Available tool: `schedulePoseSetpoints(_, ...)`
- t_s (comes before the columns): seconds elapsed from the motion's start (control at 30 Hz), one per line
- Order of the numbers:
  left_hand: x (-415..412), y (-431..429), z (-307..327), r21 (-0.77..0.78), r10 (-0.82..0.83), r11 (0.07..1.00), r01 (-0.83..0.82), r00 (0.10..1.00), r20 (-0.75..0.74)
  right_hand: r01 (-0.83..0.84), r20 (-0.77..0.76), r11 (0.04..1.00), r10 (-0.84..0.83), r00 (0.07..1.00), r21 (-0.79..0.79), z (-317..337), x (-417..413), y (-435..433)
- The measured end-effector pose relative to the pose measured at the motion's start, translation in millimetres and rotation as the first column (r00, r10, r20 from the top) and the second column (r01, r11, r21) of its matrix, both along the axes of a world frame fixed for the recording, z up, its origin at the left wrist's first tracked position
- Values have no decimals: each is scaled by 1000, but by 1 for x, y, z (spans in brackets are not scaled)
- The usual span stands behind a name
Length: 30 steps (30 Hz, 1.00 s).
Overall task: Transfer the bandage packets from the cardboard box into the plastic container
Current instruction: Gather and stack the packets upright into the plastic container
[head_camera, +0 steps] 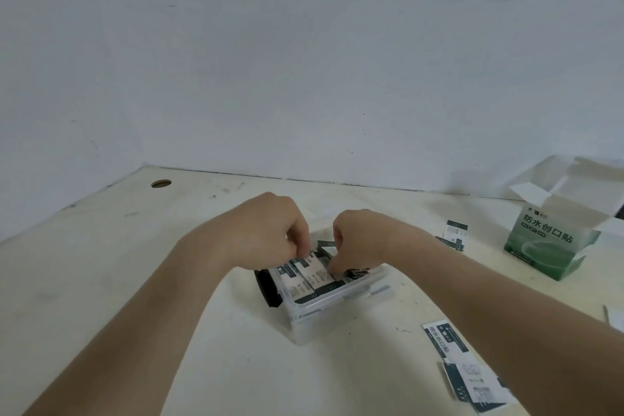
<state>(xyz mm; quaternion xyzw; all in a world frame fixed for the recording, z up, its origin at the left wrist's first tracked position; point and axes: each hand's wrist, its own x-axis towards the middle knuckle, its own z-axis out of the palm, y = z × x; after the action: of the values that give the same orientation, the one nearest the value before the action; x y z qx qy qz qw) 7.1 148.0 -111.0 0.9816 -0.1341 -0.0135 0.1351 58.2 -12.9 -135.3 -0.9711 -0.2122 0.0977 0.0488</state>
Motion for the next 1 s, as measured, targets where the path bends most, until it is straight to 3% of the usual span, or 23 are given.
schedulePoseSetpoints(0.13, -5, -7, -11, 78, 26, 997, -20, 997, -70, -5, 27, 999, 7, 1000, -45, -1, -3, 3)
schedulePoseSetpoints(0.4, -4, -9, -16, 91, 48, 995, -43, 997, -53, -29, -24, 999, 28, 999, -29, 0, -3, 0)
schedulePoseSetpoints(0.67, -6, -3, -17, -27, 80, 996, -82, 995, -67, 4, -1, 991, -4, 1000, 137, 2, -3, -1)
schedulePoseSetpoints(0.87, -2, -4, -22, 26, 57, 998, -55, 997, -61, -16, -44, 986, 23, 999, 167, -1, -5, 1)
schedulePoseSetpoints(0.93, -4, -5, -21, 62, 33, 998, -30, 998, -46, -27, -16, 960, 32, 999, 279, -3, -7, 1)
schedulePoseSetpoints(1.0, -6, -9, -16, 41, 36, 998, -37, 999, 24, -15, 44, 874, -8, 999, 486, 3, -12, -11)
